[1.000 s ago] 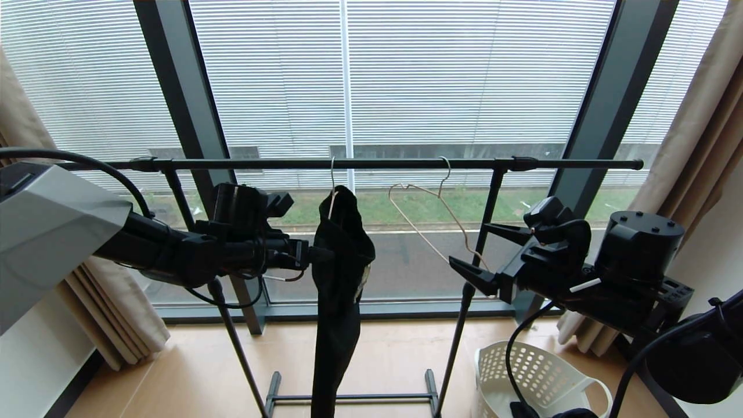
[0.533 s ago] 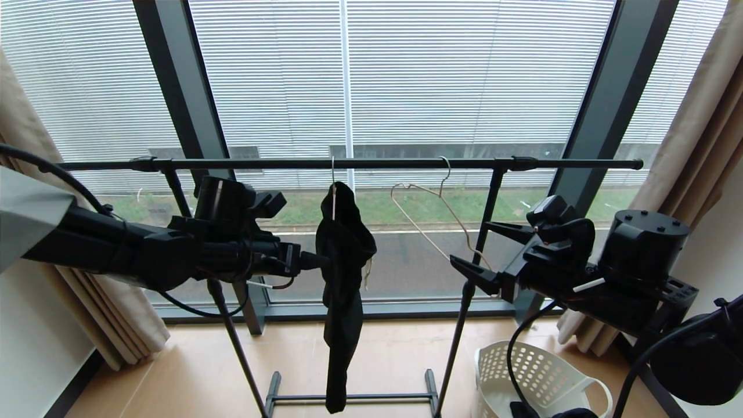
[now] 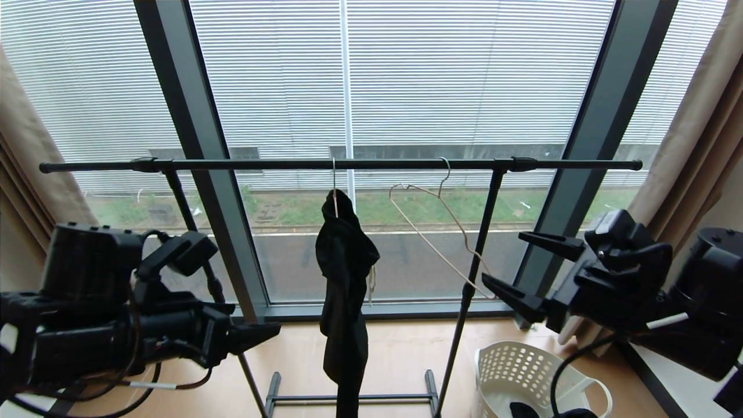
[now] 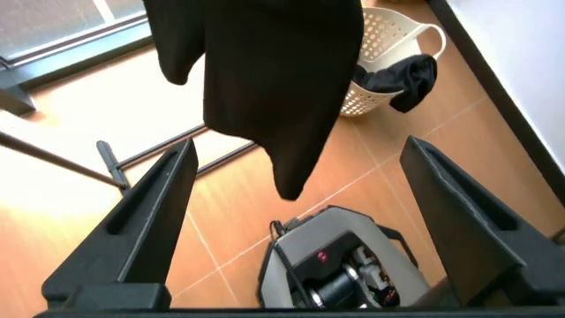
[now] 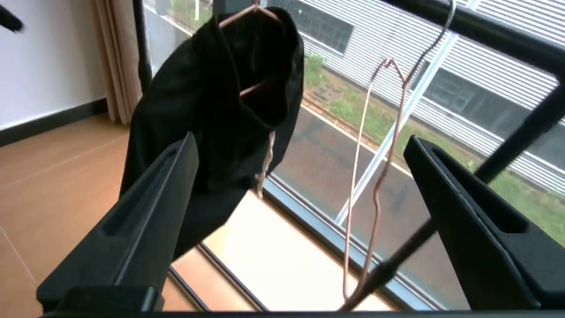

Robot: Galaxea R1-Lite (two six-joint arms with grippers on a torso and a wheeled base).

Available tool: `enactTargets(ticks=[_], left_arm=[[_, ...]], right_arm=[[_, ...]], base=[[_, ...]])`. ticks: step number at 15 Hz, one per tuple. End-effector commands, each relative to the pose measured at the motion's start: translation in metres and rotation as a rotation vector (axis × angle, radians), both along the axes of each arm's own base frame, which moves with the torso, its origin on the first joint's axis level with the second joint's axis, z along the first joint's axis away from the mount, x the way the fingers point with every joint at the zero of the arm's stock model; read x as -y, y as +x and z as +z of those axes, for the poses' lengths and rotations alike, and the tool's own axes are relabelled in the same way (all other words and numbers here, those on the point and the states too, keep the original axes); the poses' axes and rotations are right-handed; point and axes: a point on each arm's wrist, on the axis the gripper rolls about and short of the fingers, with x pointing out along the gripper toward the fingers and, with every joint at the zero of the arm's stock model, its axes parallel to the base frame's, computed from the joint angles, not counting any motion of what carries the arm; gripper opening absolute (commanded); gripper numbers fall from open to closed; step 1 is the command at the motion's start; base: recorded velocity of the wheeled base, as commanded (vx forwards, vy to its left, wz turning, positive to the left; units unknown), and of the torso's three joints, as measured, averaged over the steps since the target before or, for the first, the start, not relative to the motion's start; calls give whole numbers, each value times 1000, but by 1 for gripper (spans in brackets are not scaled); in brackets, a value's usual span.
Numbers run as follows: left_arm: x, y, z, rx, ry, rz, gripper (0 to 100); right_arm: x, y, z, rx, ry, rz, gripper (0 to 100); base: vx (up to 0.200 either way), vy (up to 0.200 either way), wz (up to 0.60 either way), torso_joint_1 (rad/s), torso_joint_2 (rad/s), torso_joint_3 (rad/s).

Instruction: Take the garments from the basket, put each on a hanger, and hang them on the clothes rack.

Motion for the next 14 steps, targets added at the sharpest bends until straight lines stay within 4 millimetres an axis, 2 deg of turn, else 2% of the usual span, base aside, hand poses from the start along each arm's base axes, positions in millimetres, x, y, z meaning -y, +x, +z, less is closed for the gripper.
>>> enactTargets(ticks=[1,3,4,6,7,8,9,10,11,12,14], left_arm=[[-15,-54,3,74,-14,-5,100],[-20,-70,3,100,-22,-1,100],[-26,-93,0,140,-33,-4,100],[-34,-121,-7,211,-36,-17,100],[-36,-130,-11,227,-38,-14,100],[-39,-136,-15,240,-29,9,100],[-40,-139,-17,248,-17,28,100],[-43,-145,-24,254,9,71,100],[-44,-148,-27,255,12,77,100],[-45,-153,-32,254,12,77,100],[-47,-157,-40,241,17,77,100]], right_arm=[[23,-43,-6,14,-53,-38,100],[32,-64,-13,-5,-64,-65,100],[40,-84,-21,-23,-89,-171,100],[47,-103,-14,-10,-78,-271,100],[50,-117,-12,-14,-74,-260,100],[53,-134,-16,-44,-92,-241,100],[56,-143,-18,-63,-101,-233,100],[62,-163,-27,-115,-130,-220,100],[65,-170,-29,-115,-130,-217,100],[73,-190,-35,-83,-116,-222,100],[82,-215,-52,-106,-139,-241,100]], base=[[0,0,0,0,0,0],[0,0,0,0,0,0],[0,0,0,0,0,0],[0,0,0,0,0,0],[0,0,0,0,0,0],[0,0,0,0,0,0],[0,0,0,0,0,0],[0,0,0,0,0,0],[0,0,0,0,0,0],[0,0,0,0,0,0],[0,0,0,0,0,0]])
